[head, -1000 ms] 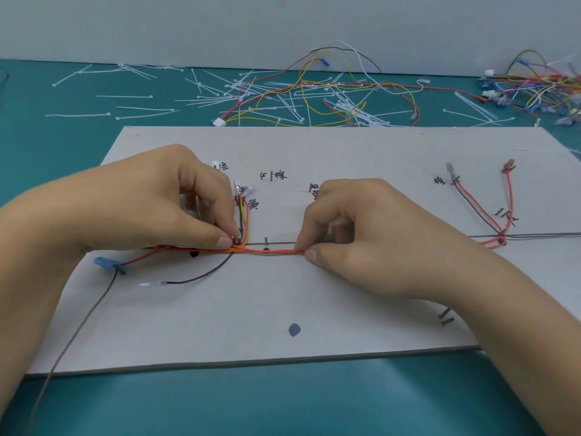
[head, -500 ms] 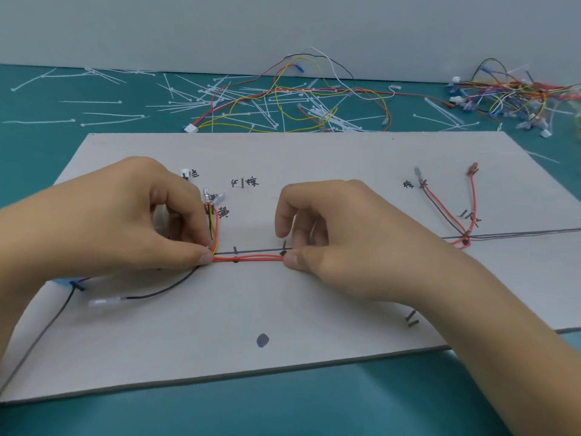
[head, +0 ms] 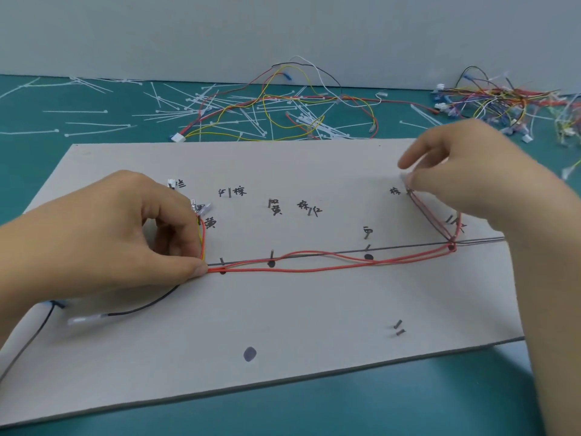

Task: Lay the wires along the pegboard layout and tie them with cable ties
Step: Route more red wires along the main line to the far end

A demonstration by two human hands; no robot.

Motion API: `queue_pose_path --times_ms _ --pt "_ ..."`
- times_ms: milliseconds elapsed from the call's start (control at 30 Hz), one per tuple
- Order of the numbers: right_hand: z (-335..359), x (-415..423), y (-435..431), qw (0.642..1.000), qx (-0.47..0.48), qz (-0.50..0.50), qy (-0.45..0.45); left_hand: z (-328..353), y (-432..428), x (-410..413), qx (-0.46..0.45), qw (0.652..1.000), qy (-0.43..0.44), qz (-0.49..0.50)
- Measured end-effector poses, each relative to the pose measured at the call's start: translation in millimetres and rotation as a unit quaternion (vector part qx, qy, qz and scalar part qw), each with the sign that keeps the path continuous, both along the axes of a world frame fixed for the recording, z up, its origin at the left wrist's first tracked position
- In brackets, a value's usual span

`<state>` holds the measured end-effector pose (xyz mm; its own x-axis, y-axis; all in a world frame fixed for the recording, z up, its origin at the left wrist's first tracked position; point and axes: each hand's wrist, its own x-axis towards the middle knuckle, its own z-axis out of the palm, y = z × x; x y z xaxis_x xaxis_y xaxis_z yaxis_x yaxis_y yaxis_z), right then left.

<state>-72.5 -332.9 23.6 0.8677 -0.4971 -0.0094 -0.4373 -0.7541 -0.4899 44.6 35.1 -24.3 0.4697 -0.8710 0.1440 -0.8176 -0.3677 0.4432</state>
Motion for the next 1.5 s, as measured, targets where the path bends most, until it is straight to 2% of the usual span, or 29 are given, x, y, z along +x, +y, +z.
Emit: queue_pose_path --times_ms 67,167,367,500,567,667,767,867,1000,1100,1233,1500 --pt "-4.8 2.4 -6.4 0.998 0.006 -0.008 0.058 -1.7 0.3 1.9 0.000 1.000 0.000 -0.002" --pt "-7.4 6.0 -8.1 0.998 0.012 -0.011 0.064 -2.6 1.3 4.6 -0.001 1.000 0.004 -0.003" --pt "-10.6 7.1 -12.4 0.999 0.041 -0.031 0.010 -5.1 2.8 5.7 -0.005 1.000 0.013 0.000" --pt "-6.0 3.1 -25.4 0.990 0.051 -0.089 -0.094 -8.1 4.1 8.4 -0.005 1.000 0.013 0.001" --pt "-6.2 3.1 -27.5 0.989 0.051 -0.087 -0.108 -10.2 4.3 9.2 -0.005 1.000 0.011 0.002" --pt "-12.0 9.7 -10.3 0.992 0.054 -0.023 -0.112 -10.5 3.7 8.8 -0.010 1.000 0.015 0.001" --pt "-15.4 11.2 17.4 0.987 0.052 0.110 -0.106 -6.6 -0.1 4.2 -0.017 1.000 0.015 -0.001" --pt "-16.0 6.8 37.0 0.960 0.102 0.255 -0.056 -2.8 -7.8 -3.6 -0.030 0.999 0.018 -0.002" --pt "-18.4 1.4 51.3 0.924 0.143 0.355 -0.004 4.3 -17.8 -13.2 -0.035 0.999 0.035 -0.011" --pt "-20.7 -2.7 60.7 0.912 0.124 0.389 0.029 9.9 -23.9 -18.4 -0.031 0.997 0.062 -0.018" --pt "-19.2 -5.3 66.5 0.921 0.081 0.379 0.037 15.3 -34.2 -23.4 -0.004 0.997 0.076 -0.023" --pt "-9.0 -14.3 74.4 0.933 0.014 0.353 0.068 17.7 -63.2 -43.0 0.018 1.000 0.013 0.014"
